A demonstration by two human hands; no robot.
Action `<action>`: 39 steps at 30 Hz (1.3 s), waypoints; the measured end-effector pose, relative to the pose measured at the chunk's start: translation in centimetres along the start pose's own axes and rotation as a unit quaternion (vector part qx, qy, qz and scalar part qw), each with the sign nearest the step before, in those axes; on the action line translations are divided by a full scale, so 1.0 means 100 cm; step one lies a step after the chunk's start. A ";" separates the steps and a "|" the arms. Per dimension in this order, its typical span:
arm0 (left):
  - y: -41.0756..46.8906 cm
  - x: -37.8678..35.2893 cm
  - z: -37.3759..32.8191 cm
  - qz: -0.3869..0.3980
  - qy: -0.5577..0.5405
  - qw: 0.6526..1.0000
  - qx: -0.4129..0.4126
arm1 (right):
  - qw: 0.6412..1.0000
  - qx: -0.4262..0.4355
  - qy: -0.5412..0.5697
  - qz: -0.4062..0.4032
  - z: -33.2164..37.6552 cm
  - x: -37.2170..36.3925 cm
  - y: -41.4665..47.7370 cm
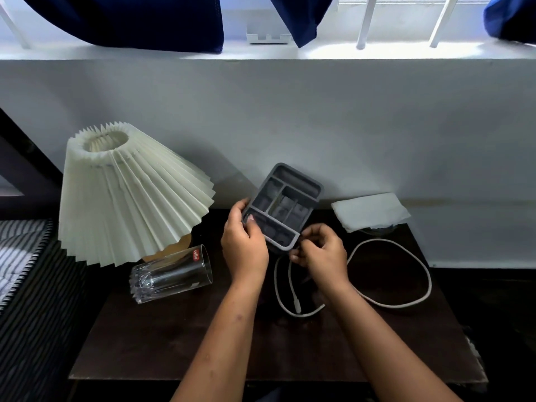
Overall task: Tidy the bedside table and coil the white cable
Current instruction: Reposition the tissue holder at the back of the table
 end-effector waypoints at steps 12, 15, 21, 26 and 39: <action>-0.003 -0.015 0.016 0.124 0.011 0.991 0.047 | 0.983 0.085 -0.152 0.059 -0.002 -0.013 -0.007; -0.004 -0.017 0.023 0.142 0.040 0.987 0.061 | 0.978 0.104 -0.176 0.047 0.000 -0.015 -0.010; -0.008 -0.022 0.021 0.174 0.056 0.982 0.054 | 0.952 0.126 -0.260 0.098 0.001 -0.027 -0.021; -0.008 -0.022 0.019 0.148 0.103 0.984 -0.002 | 0.931 0.226 -0.288 -0.019 0.026 -0.003 -0.011; -0.024 -0.041 0.017 0.222 0.005 0.975 0.020 | 0.861 0.235 -0.450 -0.034 0.020 0.025 0.005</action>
Point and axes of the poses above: each hand's wrist, its own y-axis towards the middle knuckle, its own x-axis out of the back of the hand, z = x × y, the point moved 6 cm from there along y, towards the middle knuckle, and after that the axes turned 5 degrees about -z, right-handed, at the moved point
